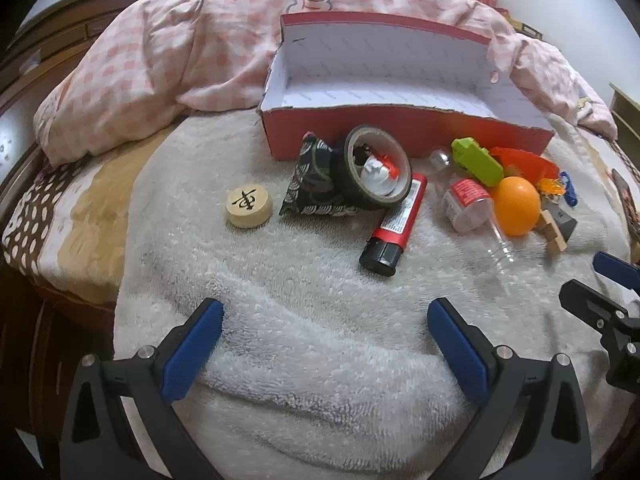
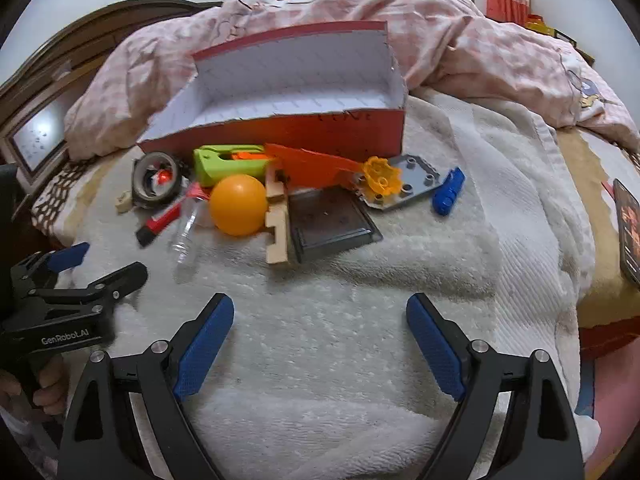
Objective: Organize objects
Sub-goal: 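Reach the left gripper to the round wooden chess piece and grasp it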
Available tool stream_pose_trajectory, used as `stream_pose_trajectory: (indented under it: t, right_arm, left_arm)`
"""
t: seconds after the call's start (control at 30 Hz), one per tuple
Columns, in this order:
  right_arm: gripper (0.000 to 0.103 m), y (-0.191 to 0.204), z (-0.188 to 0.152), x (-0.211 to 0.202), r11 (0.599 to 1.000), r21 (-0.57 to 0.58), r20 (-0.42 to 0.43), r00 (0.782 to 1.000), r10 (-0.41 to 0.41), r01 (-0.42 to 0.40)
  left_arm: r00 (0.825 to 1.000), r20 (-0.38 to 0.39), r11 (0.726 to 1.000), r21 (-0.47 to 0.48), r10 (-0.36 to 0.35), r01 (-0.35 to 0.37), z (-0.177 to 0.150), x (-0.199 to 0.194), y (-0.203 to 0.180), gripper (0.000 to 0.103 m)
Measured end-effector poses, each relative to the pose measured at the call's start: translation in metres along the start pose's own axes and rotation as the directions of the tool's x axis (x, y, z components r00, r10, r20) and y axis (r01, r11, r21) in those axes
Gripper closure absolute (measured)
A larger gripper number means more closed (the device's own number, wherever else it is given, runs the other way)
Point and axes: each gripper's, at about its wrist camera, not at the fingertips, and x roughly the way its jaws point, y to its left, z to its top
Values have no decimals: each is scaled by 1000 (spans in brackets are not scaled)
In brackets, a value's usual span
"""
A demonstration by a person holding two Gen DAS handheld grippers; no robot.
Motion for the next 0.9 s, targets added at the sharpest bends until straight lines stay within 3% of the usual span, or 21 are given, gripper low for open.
stream_pose_trajectory:
  t: [0.2, 0.47, 0.63, 0.8, 0.9]
  right_arm:
    - [12, 8, 5, -6, 999, -37, 25, 999, 35, -34]
    - [12, 9, 9, -3, 998, -39, 10, 998, 58, -57]
    - [12, 9, 11, -2, 998, -35, 10, 998, 61, -61]
    - [13, 8, 12, -1, 997, -36, 0, 998, 62, -62]
    - [13, 8, 15, 1, 998, -31, -8, 998, 62, -62]
  left_arm:
    - [999, 21, 1000, 5, -28, 28, 5, -10, 8, 2]
    - [999, 45, 999, 44, 2, -4, 15, -14, 12, 7]
    - [998, 56, 999, 46, 6, -9, 23, -13, 20, 14]
    - [999, 46, 1000, 21, 4, -5, 30, -6, 37, 29]
    - [999, 41, 1000, 6, 6, -7, 33, -1, 45, 30]
